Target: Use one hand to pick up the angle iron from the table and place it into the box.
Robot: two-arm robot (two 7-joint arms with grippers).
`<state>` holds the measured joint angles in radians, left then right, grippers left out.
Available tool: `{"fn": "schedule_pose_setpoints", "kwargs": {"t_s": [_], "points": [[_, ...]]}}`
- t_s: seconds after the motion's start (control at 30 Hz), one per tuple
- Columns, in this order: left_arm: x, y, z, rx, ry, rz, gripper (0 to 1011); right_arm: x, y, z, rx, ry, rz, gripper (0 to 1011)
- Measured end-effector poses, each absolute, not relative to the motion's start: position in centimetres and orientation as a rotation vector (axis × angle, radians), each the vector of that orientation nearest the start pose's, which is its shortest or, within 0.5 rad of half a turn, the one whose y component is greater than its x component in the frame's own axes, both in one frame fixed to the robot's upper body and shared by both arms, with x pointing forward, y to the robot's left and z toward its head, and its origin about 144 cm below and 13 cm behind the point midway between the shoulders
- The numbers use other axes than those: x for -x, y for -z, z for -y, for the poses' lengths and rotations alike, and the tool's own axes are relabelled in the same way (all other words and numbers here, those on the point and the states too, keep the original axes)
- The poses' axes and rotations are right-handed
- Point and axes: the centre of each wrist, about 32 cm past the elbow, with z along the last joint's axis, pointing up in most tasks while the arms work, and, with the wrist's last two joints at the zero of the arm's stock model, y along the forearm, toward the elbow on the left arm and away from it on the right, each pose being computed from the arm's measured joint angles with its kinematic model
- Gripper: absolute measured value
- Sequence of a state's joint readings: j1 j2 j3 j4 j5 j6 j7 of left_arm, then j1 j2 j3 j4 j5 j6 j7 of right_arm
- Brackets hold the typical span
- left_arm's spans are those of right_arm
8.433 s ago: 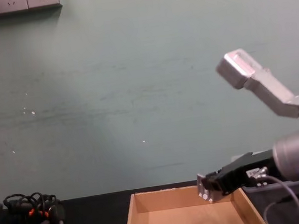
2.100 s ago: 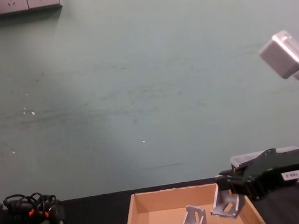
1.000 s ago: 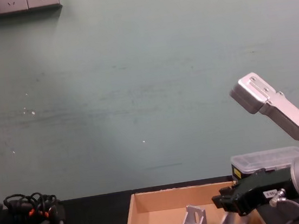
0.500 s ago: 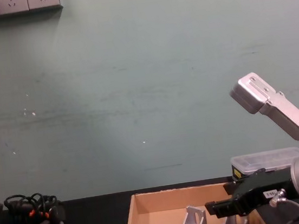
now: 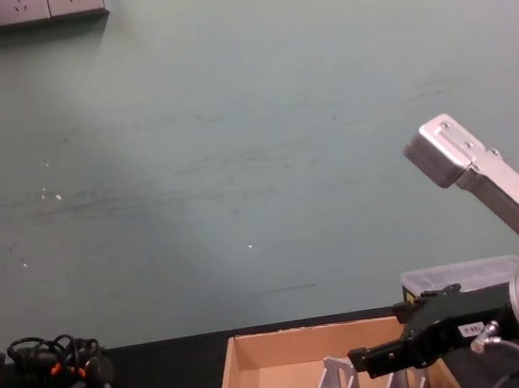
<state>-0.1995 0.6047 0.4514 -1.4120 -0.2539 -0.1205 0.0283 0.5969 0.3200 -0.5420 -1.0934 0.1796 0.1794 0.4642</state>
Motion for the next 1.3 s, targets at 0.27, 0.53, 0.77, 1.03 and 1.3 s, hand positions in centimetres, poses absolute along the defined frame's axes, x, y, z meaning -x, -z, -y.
{"fn": "schedule_pose_setpoints", "kwargs": {"t_s": [0.27, 0.53, 0.77, 1.03, 1.3], "points": [[-48.9, -114.0, -31.0, -0.304, -1.248, 0.285, 1011, -57.8, -120.0, 23.3, 0.408, 0.807, 0.080, 1003], [-48.9, -114.0, -31.0, -0.304, -1.248, 0.285, 1011, -52.3, -121.0, 23.1, 0.407, 0.769, 0.093, 1003], [-48.9, -114.0, -31.0, -0.304, -1.248, 0.285, 1011, -47.2, -121.3, 21.7, 0.430, 0.750, 0.062, 1003], [-48.9, -114.0, -31.0, -0.304, -1.248, 0.285, 1011, -43.7, -121.4, 19.6, 0.497, 0.772, 0.032, 1003], [-48.9, -114.0, -31.0, -0.304, -1.248, 0.285, 1011, -43.2, -121.4, 17.2, 0.568, 0.785, -0.035, 1003]]}}
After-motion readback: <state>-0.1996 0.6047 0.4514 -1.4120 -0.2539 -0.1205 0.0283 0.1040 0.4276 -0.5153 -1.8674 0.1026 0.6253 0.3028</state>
